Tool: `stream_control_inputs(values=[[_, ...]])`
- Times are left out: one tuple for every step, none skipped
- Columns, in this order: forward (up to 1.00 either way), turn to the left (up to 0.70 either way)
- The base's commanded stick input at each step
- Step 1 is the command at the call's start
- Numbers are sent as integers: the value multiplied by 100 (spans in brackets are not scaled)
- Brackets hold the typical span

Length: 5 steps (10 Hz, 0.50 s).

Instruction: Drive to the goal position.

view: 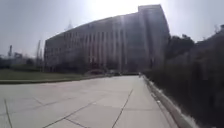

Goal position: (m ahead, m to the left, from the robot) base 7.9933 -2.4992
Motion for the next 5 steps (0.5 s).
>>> stream_control_inputs(values=[[100, -40], [100, -40], [100, -37], [100, -31], [100, -24]])
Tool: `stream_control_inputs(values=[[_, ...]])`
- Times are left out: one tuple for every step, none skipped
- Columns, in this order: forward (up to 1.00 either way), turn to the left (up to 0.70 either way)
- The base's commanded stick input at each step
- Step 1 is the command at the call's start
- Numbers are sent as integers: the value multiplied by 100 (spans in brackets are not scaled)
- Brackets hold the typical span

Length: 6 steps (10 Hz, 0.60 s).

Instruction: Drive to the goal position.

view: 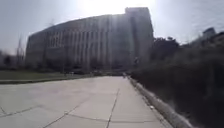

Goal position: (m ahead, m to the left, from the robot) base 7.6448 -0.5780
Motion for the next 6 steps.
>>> stream_control_inputs(values=[[100, -18], [100, -11], [100, -5], [100, 0], [100, 0], [100, 0]])
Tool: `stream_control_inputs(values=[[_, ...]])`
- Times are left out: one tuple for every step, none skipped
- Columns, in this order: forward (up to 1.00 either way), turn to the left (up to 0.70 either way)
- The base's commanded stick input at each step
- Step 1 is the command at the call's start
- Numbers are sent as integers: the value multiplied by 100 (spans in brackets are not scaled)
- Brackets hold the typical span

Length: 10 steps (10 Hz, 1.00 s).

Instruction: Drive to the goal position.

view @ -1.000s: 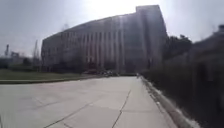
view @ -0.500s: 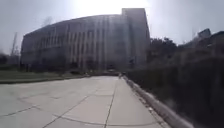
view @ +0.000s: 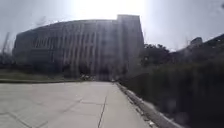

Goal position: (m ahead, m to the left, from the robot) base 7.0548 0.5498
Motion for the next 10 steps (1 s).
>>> stream_control_inputs(values=[[100, 0], [100, 0], [100, 0], [100, 0], [100, 0], [100, 0], [100, 0], [100, 0], [100, 0], [100, 0]])
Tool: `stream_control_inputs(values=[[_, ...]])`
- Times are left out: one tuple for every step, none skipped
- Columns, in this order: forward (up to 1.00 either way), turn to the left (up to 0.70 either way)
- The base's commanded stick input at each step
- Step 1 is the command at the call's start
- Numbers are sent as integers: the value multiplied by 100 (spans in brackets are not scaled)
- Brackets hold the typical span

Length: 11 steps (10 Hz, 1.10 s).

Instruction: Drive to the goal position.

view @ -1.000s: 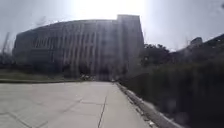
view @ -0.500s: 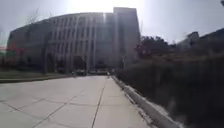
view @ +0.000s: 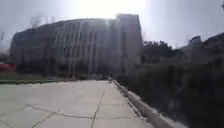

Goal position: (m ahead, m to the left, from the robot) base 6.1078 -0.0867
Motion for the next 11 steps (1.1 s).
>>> stream_control_inputs(values=[[100, 0], [100, 0], [100, 0], [100, 0], [100, 0], [100, 0], [100, 0], [100, 0], [100, 0], [100, 0], [100, 0]])
